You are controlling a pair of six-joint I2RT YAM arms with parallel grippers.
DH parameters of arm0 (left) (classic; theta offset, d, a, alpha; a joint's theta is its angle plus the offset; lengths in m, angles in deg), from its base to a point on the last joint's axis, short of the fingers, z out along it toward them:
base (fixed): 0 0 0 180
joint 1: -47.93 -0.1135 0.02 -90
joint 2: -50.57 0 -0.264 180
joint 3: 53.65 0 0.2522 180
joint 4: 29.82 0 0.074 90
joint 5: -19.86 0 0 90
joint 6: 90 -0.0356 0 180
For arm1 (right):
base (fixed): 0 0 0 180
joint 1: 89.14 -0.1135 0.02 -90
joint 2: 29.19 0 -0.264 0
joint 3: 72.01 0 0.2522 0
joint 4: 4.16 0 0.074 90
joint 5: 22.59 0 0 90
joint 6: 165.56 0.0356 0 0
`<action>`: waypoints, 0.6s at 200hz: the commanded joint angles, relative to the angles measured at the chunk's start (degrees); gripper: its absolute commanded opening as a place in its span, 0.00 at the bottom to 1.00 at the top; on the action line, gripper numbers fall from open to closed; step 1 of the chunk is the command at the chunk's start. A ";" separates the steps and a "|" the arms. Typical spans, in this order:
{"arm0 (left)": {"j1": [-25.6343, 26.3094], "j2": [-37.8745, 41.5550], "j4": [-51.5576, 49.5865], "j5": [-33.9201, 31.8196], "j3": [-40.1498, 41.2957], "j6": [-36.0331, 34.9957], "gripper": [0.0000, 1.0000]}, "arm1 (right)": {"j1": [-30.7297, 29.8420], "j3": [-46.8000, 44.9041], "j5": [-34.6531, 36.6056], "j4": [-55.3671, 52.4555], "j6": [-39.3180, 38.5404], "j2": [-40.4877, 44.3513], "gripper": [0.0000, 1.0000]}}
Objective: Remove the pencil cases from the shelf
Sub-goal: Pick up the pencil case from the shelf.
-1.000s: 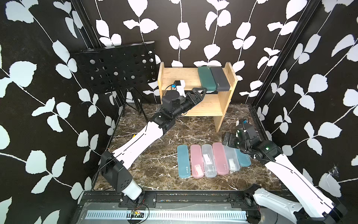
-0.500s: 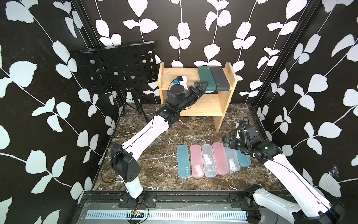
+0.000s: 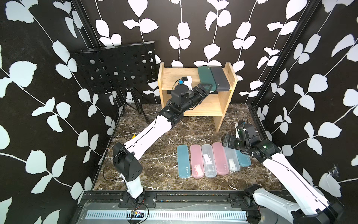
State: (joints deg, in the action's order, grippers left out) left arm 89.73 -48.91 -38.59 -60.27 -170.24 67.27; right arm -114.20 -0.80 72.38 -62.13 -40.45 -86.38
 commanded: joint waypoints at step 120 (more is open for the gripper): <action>-0.05 1.40 0.30 -0.76 -0.18 0.17 0.39 | 0.36 -3.05 -0.78 1.27 0.61 1.11 1.00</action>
State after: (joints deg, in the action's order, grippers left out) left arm 89.73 -48.91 -39.03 -60.75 -170.24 67.99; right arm -114.20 -2.37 71.44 -61.89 -40.21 -86.01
